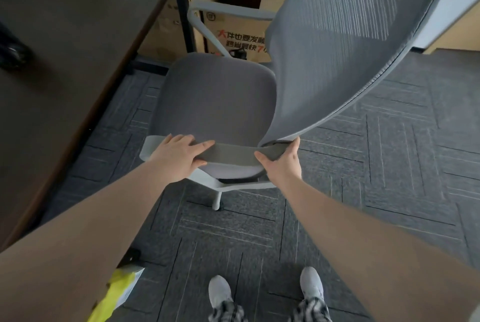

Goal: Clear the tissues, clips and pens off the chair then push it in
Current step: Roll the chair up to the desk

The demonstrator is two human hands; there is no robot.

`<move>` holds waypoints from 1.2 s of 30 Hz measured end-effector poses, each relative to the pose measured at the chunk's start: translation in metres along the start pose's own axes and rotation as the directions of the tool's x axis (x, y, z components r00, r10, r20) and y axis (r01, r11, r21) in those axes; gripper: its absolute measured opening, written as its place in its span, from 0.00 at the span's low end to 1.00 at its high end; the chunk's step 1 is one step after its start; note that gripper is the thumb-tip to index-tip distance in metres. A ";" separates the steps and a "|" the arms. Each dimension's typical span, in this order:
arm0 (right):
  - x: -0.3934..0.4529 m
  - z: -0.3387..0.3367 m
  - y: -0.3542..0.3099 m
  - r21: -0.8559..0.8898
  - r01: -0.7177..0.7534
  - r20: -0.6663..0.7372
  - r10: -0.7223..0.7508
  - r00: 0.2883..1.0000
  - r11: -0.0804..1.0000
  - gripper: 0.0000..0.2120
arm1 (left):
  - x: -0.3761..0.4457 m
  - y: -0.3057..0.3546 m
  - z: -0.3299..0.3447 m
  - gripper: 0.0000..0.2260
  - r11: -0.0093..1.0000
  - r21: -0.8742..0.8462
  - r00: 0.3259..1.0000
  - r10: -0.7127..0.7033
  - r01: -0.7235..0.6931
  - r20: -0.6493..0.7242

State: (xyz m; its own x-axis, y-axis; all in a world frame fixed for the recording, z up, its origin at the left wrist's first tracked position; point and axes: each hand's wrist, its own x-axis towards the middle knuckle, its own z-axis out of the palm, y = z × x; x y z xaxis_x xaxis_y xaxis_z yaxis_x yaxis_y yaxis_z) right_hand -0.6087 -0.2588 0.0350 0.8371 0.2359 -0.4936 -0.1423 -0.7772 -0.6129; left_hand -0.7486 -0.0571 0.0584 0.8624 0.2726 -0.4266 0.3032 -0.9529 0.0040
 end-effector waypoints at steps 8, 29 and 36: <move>-0.019 0.037 -0.025 0.040 0.027 0.035 -0.029 0.999 0.999 0.53 | -0.023 -0.038 0.014 0.25 0.997 -0.005 0.997 -0.071 0.071 -0.006; -0.077 0.109 -0.071 0.085 0.043 -0.011 -0.042 0.999 0.995 0.51 | -0.056 -0.110 0.031 0.26 0.993 -0.033 0.992 -0.119 0.117 -0.051; -0.074 0.116 -0.073 0.081 0.012 0.002 -0.013 1.000 0.997 0.52 | -0.058 -0.117 0.031 0.26 0.994 -0.024 0.994 -0.105 0.104 -0.033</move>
State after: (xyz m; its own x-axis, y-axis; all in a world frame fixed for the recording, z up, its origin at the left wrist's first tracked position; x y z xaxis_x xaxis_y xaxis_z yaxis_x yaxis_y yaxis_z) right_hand -0.7215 -0.1522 0.0446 0.8376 0.2470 -0.4872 -0.1741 -0.7246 -0.6668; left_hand -0.8463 0.0348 0.0546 0.8388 0.3751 -0.3945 0.4009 -0.9159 -0.0185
